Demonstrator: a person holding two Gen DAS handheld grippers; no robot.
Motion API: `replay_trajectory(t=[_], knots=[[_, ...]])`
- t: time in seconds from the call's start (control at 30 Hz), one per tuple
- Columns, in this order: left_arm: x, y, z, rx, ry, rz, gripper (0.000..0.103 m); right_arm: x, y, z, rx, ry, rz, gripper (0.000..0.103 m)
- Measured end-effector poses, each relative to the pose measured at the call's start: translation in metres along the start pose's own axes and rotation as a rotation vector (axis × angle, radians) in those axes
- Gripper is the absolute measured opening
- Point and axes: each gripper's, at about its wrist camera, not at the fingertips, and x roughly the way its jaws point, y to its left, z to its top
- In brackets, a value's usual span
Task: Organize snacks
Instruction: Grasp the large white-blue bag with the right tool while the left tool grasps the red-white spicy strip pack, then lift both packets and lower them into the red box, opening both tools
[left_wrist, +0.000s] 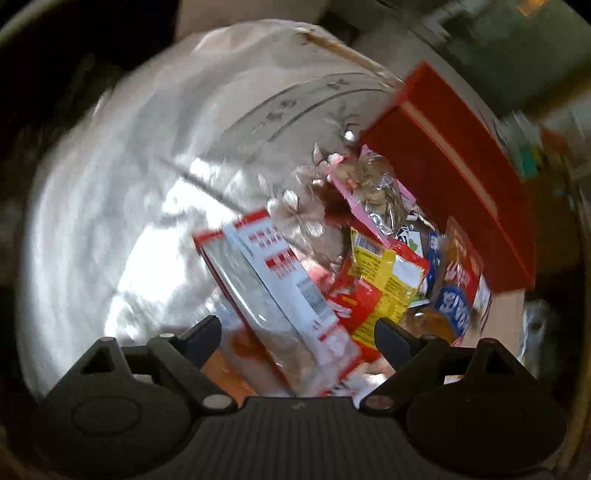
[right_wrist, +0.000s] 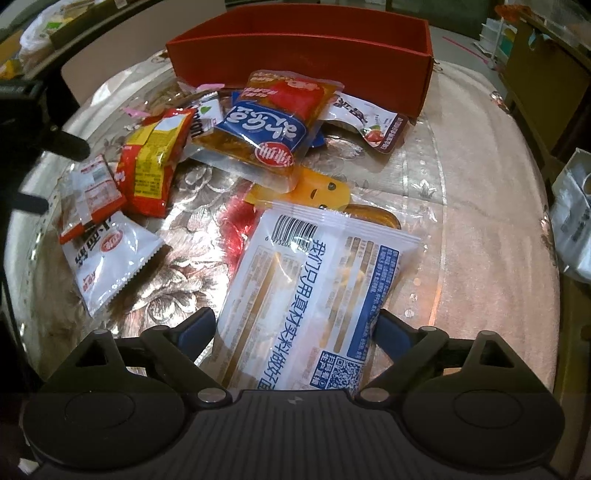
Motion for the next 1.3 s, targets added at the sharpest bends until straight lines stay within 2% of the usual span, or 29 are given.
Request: replay_trajectory(t=[0.1,0.2,0.23,0.4,0.43,0.47,0.53,0.63,0.7,0.77,0.8,0.83,0.87,0.97,1.03,1.07,1.1,1.17,1.3], knots=[[0.014,-0.02,0.001,0.026,-0.033,0.118,0.082,0.001,0.002,-0.001,-0.013,0.001,-0.009,0.095],[0.024,-0.032,0.002,0.029,-0.052,0.208,0.067,0.0,0.003,-0.003,-0.035,-0.001,-0.011,0.095],[0.025,-0.033,0.002,0.04,-0.054,0.22,0.065,0.0,0.002,-0.003,-0.037,-0.002,-0.005,0.095],[0.009,-0.024,0.0,0.099,-0.056,0.221,0.05,-0.003,-0.003,-0.004,-0.035,-0.006,0.019,0.093],[0.003,-0.021,0.002,0.12,-0.062,0.216,0.033,-0.004,-0.004,-0.004,-0.034,-0.006,0.019,0.092],[-0.004,-0.019,0.002,0.148,-0.073,0.212,0.025,-0.004,-0.004,-0.004,-0.032,-0.007,0.019,0.092],[-0.013,-0.014,0.007,0.169,-0.076,0.176,0.022,-0.005,-0.005,-0.003,-0.026,-0.009,0.022,0.09],[-0.012,-0.007,0.008,0.205,-0.054,0.194,0.022,-0.004,-0.003,-0.002,-0.023,-0.01,0.016,0.09],[-0.004,0.0,0.008,0.183,-0.027,0.17,0.026,-0.004,0.0,-0.002,-0.028,-0.011,0.005,0.09],[0.001,0.006,0.009,0.134,-0.035,0.116,0.037,-0.003,0.002,-0.003,-0.034,-0.015,-0.003,0.09],[0.004,0.005,0.009,0.132,-0.039,0.097,0.039,-0.003,0.002,-0.005,-0.036,-0.018,-0.007,0.091],[0.007,0.004,0.008,0.134,-0.041,0.09,0.047,-0.003,0.003,-0.005,-0.036,-0.019,-0.012,0.092],[0.013,0.001,0.007,0.141,-0.036,0.091,0.056,-0.002,0.004,-0.005,-0.031,-0.02,-0.016,0.094],[0.026,-0.013,0.002,0.199,-0.036,0.133,0.069,0.004,0.013,-0.006,-0.051,-0.02,-0.056,0.098],[0.028,-0.02,0.001,0.235,-0.062,0.164,0.067,0.008,0.02,-0.008,-0.068,-0.018,-0.096,0.103],[0.028,-0.022,0.001,0.258,-0.074,0.178,0.054,0.009,0.017,-0.006,-0.032,-0.002,-0.096,0.103],[0.025,-0.02,0.0,0.27,-0.088,0.189,0.049,0.008,0.015,-0.004,-0.013,0.016,-0.086,0.103],[0.023,-0.015,0.001,0.273,-0.082,0.177,0.045,0.009,0.011,-0.001,-0.001,0.04,-0.074,0.103],[0.021,-0.012,0.003,0.286,-0.086,0.172,0.041,0.01,0.012,-0.004,-0.026,0.019,-0.08,0.101]])
